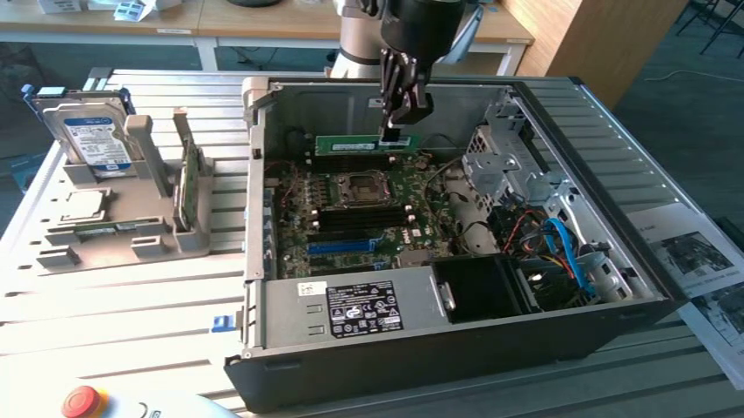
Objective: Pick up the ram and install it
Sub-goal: 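Insert the ram into the slot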
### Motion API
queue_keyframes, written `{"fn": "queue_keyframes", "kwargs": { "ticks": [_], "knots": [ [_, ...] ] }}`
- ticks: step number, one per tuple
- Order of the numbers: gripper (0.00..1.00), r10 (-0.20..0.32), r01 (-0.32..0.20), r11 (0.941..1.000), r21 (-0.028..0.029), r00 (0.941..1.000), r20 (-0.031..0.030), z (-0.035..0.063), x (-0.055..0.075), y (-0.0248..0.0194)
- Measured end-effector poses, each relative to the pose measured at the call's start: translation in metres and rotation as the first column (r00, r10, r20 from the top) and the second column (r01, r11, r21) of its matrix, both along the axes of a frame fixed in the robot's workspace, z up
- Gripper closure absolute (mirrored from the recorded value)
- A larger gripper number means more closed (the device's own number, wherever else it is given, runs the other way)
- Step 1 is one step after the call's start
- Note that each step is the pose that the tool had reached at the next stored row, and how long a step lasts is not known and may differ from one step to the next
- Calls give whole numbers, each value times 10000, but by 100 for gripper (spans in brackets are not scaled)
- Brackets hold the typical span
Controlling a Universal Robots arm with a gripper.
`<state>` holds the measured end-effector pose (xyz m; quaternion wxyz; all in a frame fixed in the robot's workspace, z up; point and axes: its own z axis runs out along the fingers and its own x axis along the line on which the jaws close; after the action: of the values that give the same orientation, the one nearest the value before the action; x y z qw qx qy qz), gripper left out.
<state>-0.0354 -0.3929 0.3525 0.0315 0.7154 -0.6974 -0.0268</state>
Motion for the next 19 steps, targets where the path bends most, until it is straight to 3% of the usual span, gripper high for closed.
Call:
{"fn": "queue_keyframes", "kwargs": {
  "ticks": [5, 12, 19],
  "knots": [
    [88, 0, 0, 10000, 2, 10000, 56, -1, -4, 2],
    [88, 1, -1, 10000, 0, 9998, 196, 0, -17, 7],
    [88, 0, 0, 10000, -1, 9998, 197, -41, -17, -29]
  ]
}}
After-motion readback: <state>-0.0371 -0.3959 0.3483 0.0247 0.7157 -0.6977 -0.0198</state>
